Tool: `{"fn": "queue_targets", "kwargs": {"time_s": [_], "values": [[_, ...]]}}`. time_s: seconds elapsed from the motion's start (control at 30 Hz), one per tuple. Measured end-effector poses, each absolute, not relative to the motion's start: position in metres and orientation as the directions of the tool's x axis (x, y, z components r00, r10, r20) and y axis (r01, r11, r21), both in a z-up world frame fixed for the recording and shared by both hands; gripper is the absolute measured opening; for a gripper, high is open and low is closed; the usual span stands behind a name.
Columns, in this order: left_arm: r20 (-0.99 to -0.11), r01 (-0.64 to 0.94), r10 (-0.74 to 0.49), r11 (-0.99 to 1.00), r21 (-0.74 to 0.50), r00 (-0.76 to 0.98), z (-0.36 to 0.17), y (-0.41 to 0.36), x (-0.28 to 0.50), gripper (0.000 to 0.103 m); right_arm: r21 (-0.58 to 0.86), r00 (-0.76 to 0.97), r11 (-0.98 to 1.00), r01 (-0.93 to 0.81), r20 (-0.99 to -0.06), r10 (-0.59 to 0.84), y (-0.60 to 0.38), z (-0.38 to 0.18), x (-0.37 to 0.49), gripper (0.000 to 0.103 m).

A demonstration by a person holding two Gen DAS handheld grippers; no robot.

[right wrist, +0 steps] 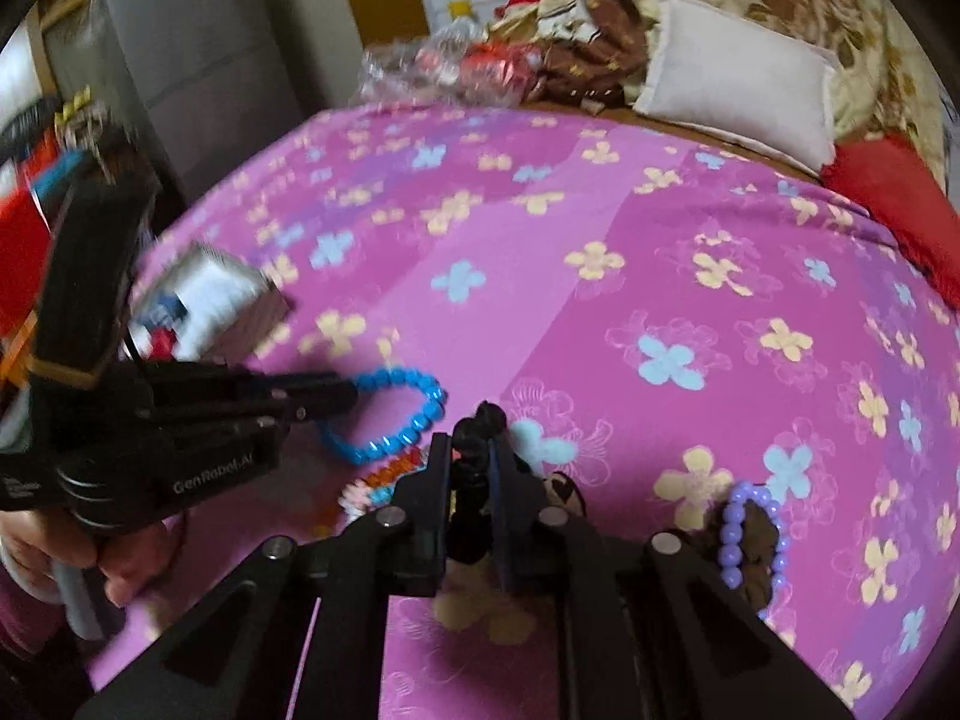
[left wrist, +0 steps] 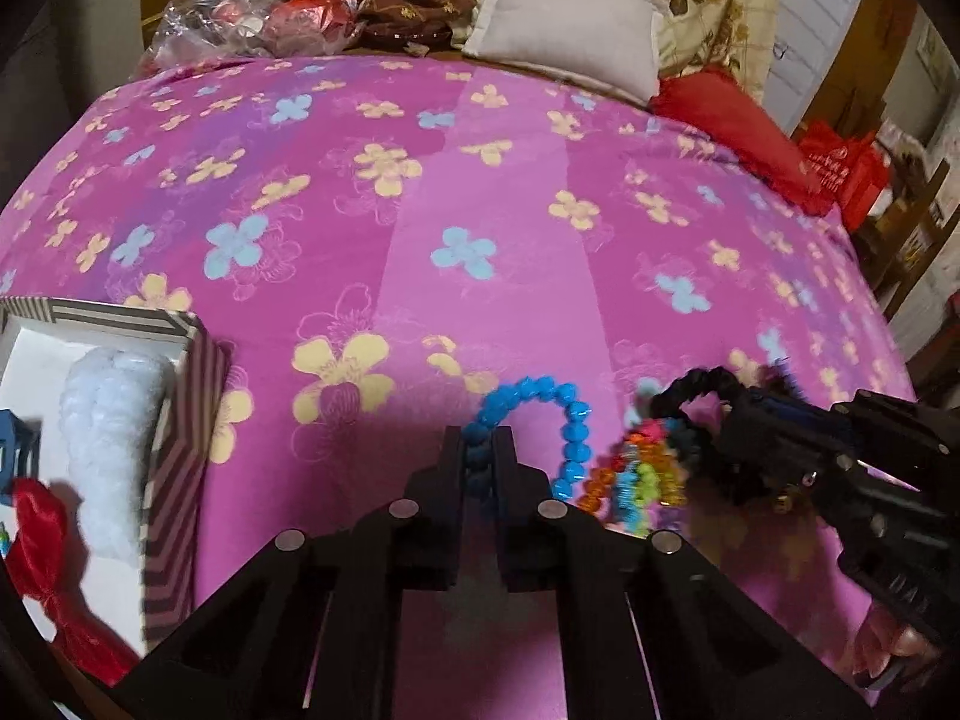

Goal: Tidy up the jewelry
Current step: 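Grasp the blue bead bracelet with the left gripper while the right gripper grasps the black scrunchie, then carry the blue bracelet and black scrunchie into the white tray and open both grippers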

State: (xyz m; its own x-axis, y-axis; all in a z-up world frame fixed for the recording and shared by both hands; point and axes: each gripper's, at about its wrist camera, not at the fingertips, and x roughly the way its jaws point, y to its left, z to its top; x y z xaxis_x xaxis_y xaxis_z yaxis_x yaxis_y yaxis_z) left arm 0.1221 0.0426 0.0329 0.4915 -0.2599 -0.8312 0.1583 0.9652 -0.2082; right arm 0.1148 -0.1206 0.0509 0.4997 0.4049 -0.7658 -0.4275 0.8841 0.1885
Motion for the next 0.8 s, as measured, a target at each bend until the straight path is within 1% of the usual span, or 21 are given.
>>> {"fn": "queue_targets", "kwargs": {"time_s": [0.17,0.3,0.5,0.8], "values": [[-0.816,0.136,-0.294,0.956,-0.262,0.498,0.053,0.055,0.111,0.001,0.256,0.521,0.876,-0.409,-0.722,0.454,-0.132,0.076,0.104,0.011],[-0.808,0.112,-0.318,0.946,-0.304,0.496,0.067,0.068,0.095,0.001,0.276,0.536,0.867,-0.414,-0.696,0.477,-0.132,0.093,0.086,0.011],[-0.795,0.118,-0.307,0.95,-0.289,0.523,0.096,0.085,0.057,0.001,0.286,0.552,0.855,-0.432,-0.666,0.502,-0.122,0.112,0.048,0.011],[-0.784,0.082,-0.252,0.965,-0.25,0.567,0.128,0.128,0.013,0.001,0.321,0.519,0.829,-0.459,-0.66,0.543,-0.088,0.112,0.008,0.011]]}}
